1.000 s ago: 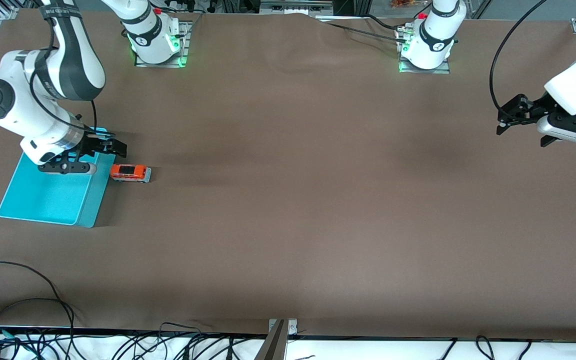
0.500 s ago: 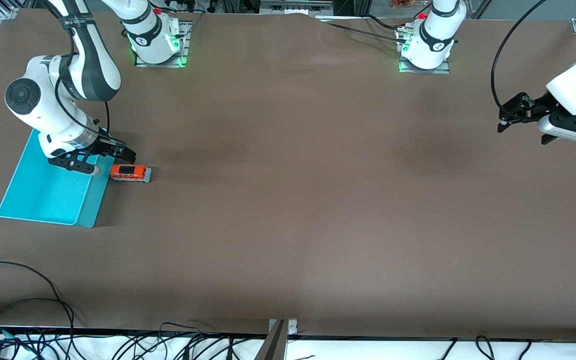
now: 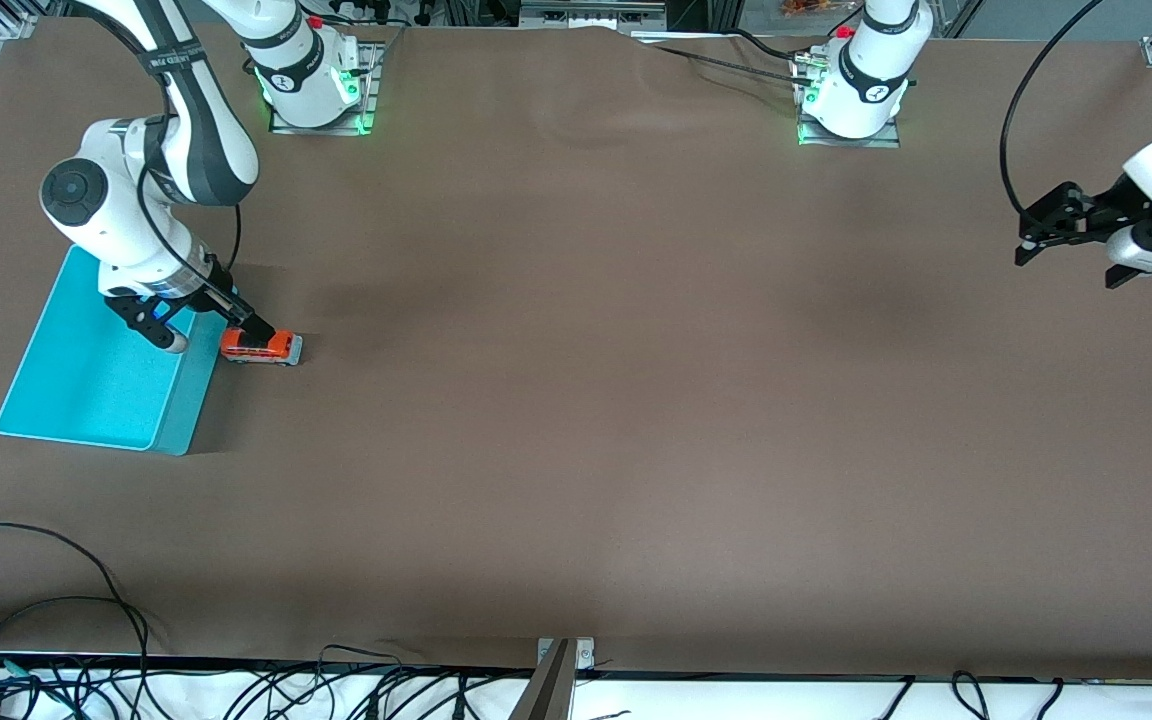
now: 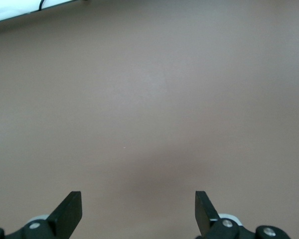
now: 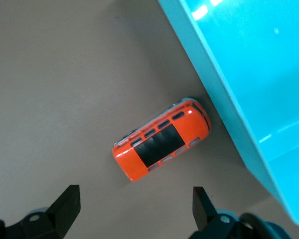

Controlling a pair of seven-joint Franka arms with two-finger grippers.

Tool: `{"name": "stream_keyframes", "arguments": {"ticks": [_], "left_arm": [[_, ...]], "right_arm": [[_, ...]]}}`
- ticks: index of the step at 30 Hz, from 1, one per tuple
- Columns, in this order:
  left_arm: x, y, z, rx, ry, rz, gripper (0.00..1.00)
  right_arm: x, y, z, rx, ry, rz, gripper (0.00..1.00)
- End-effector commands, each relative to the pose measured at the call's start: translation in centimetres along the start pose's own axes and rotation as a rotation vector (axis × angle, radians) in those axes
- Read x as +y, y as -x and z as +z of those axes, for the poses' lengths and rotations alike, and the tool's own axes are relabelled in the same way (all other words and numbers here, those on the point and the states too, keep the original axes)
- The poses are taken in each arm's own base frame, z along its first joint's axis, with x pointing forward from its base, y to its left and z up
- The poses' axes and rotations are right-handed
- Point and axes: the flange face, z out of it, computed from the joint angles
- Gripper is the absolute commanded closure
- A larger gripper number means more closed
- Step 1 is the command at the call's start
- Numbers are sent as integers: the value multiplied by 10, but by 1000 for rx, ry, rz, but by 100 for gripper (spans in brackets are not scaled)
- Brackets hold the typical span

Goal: Wind up bus and store in blue box

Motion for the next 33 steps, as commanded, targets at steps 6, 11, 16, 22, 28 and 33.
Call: {"name": "stream_keyframes", "arguments": {"ticks": [6,11,16,22,28,33], "left_arm": [[-11,0,-9,-16,9,-23,0],[-10,-1,-13,-13,-3,-24,0],[-16,-4,-15,-20,-54,-20,0],[-15,-4,-21,-19,-63,-19,0],[-15,1,-17,-65,-50,-22,0],[-16,2,-16,-72,-48,-24,0]], "right_arm": [[2,3,11,11,-23,262,0],[5,0,19,18,-33,376,0],[9,-8,31,33,-55,501,0],[17,-17,34,45,-69,561,0],[28,-24,49,44,-59,585,0],[28,-24,56,41,-57,588,0]]}}
